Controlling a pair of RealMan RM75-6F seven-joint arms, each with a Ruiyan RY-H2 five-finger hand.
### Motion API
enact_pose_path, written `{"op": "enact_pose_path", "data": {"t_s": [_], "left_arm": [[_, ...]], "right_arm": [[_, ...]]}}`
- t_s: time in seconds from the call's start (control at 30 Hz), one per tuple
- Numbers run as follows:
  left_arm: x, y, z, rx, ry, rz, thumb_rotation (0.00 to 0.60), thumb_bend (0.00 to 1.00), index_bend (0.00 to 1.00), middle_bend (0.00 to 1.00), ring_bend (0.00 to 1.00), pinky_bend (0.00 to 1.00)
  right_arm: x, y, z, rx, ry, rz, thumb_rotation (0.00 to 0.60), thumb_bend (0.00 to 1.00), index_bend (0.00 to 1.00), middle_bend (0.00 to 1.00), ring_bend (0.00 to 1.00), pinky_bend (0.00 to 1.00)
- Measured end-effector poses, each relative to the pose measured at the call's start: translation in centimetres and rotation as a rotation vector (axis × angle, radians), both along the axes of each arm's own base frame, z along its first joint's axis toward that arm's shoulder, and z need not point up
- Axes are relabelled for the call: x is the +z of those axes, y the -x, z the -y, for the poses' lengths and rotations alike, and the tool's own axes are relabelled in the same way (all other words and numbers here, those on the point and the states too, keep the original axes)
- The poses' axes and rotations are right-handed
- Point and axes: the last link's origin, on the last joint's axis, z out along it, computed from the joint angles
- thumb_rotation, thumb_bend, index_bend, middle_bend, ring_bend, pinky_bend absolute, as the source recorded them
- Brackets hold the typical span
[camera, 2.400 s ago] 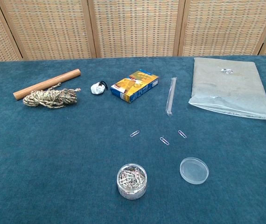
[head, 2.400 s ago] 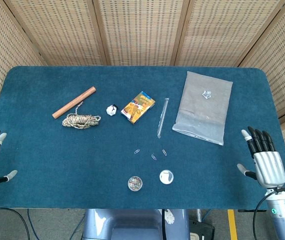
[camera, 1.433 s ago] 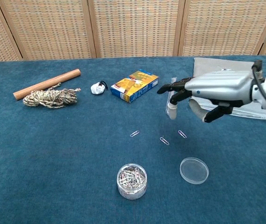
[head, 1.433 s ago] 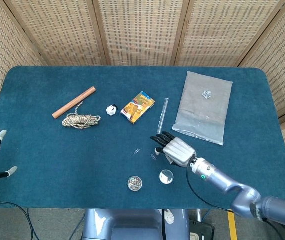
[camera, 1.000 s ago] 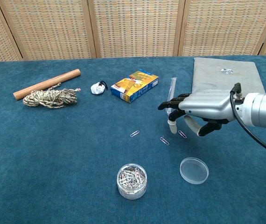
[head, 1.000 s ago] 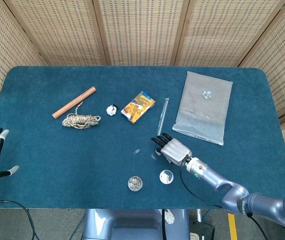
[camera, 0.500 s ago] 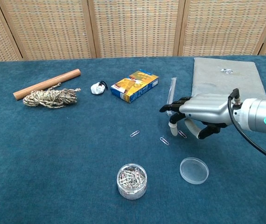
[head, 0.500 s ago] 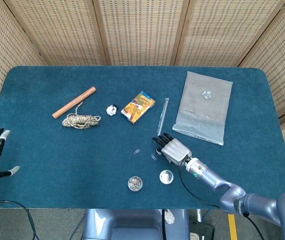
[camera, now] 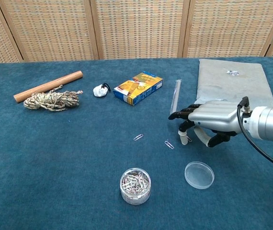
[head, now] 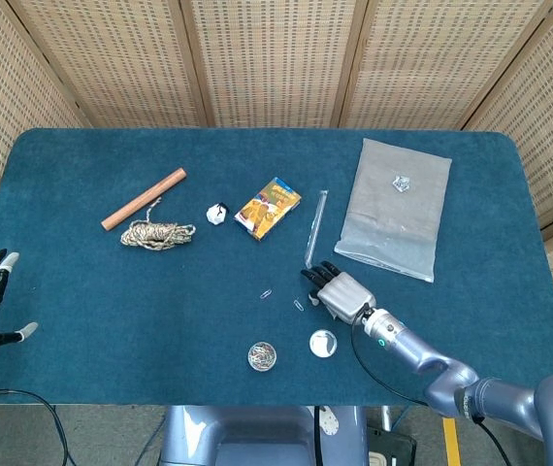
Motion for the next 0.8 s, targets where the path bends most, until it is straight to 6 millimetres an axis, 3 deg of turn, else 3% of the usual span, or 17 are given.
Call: {"op": "enact_pose_path", "data": {"t_s": [0.33, 0.53, 0.63, 0.73, 0.8], "left_arm": [[-0.1, 0.2, -0.2, 0.008, 0.006, 0.001, 0.600, 0.00, 0.00, 0.00, 0.00, 0.00], [-0.1, 0.1, -0.2, 0.006, 0.008, 0.000, 0.600, 0.00, 0.00, 0.00, 0.00, 0.00], [-0.2, 0.1, -0.2, 0.004, 0.009, -0.001, 0.600, 0.00, 0.00, 0.00, 0.00, 0.00], [-0.2, 0.0, -0.1, 0.001, 0.010, -0.001, 0.600, 0.00, 0.00, 0.00, 0.00, 0.00], [-0.2, 0.0, -0.1, -0.001, 0.008, -0.002, 0.600, 0.00, 0.00, 0.00, 0.00, 0.00]], "right_arm": [[2.3, 2.3, 1.4, -0.049, 0.069, -0.030, 0.600, 0.93, 0.42, 0.00, 0.00, 0.00], [3.1, 2.4, 1.6, -0.064, 0.083, 0.004, 0.600, 0.91, 0.42, 0.00, 0.00, 0.00], [3.4, 1.9, 1.6, -0.076, 0.081, 0.057, 0.600, 0.69, 0.42, 0.00, 0.00, 0.00], [3.8, 0.9, 1.9, -0.083, 0.095, 0.138, 0.600, 0.34, 0.42, 0.00, 0.00, 0.00], [3.7, 0.4, 2.1, -0.079, 0.105, 0.166, 0.600, 0.31, 0.42, 0.00, 0.00, 0.00]]}}
